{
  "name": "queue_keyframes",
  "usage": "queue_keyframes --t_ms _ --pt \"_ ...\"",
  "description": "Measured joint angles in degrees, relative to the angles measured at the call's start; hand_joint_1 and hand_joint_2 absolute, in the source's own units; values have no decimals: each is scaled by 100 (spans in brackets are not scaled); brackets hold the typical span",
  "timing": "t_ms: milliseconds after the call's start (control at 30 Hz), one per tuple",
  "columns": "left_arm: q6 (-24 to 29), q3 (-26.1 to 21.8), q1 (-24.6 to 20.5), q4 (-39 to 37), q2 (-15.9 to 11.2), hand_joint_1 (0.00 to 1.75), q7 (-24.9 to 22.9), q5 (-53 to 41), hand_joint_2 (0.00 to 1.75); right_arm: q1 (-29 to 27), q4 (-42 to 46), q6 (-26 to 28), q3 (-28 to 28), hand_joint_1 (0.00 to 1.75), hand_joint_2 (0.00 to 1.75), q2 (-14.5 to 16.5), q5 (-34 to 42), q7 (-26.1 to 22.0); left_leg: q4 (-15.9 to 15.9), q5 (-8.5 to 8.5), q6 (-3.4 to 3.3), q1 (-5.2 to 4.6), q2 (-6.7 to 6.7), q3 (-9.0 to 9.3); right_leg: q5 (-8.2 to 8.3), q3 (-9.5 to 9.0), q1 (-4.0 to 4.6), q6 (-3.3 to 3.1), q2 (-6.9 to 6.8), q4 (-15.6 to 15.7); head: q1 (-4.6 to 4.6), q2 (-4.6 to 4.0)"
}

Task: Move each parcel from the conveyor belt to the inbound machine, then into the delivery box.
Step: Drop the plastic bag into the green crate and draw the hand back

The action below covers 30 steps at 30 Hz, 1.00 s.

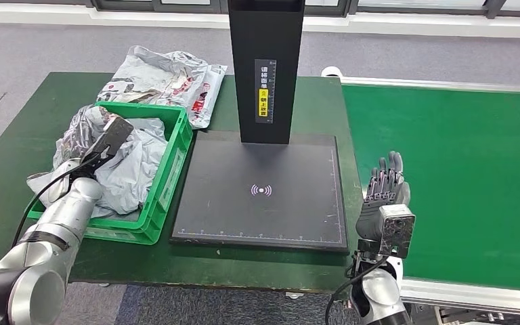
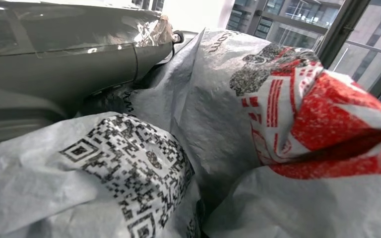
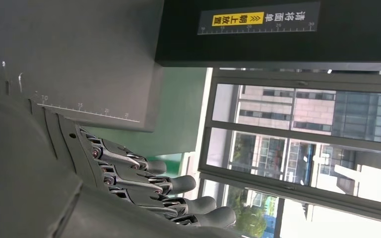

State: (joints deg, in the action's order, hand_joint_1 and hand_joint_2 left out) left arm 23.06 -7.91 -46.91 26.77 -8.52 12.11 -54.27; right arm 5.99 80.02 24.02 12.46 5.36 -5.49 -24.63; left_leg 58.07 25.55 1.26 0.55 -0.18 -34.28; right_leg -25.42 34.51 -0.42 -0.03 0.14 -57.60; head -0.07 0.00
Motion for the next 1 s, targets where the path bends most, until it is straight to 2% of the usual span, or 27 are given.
queue_keyframes --t_ms 200,300,467,600,733,900,1000 --pt "-13 -11 0 0 0 0 41 43 175 -7 0 0 0 0 0 -2 0 -2 0 -2 0 0 0 0 1 0 -1 -1 0 -1 0 0" --pt "-98 -61 13 32 3 0 323 398 175 -9 0 -2 0 0 0 -2 17 -3 0 -1 0 0 0 0 1 0 -1 -1 0 -1 0 0" --pt "-331 -234 237 531 84 0 1219 1929 175 -49 0 -16 0 0 0 -6 97 -31 0 0 0 0 1 -1 1 2 -2 -1 1 0 1 0" --pt "-547 -248 593 1367 215 0 1617 3589 175 -87 0 -17 0 0 0 -10 145 -60 0 1 0 0 2 -1 1 3 -2 -1 2 0 1 0" --pt "-873 -245 920 2208 306 0 1697 4752 175 -97 0 -16 0 0 0 -26 190 -107 0 1 0 0 2 -1 1 3 -2 0 2 1 1 0" --pt "-1476 -226 1244 2994 342 0 1440 5876 175 -112 7 -43 0 0 0 -51 161 -124 0 1 0 0 4 -1 1 3 -1 -1 2 1 0 0" --pt "-1477 -162 1375 3314 329 0 1367 6089 175 -132 62 -54 0 0 0 -64 106 -120 0 1 0 0 4 -1 1 4 -1 -1 2 1 1 0"
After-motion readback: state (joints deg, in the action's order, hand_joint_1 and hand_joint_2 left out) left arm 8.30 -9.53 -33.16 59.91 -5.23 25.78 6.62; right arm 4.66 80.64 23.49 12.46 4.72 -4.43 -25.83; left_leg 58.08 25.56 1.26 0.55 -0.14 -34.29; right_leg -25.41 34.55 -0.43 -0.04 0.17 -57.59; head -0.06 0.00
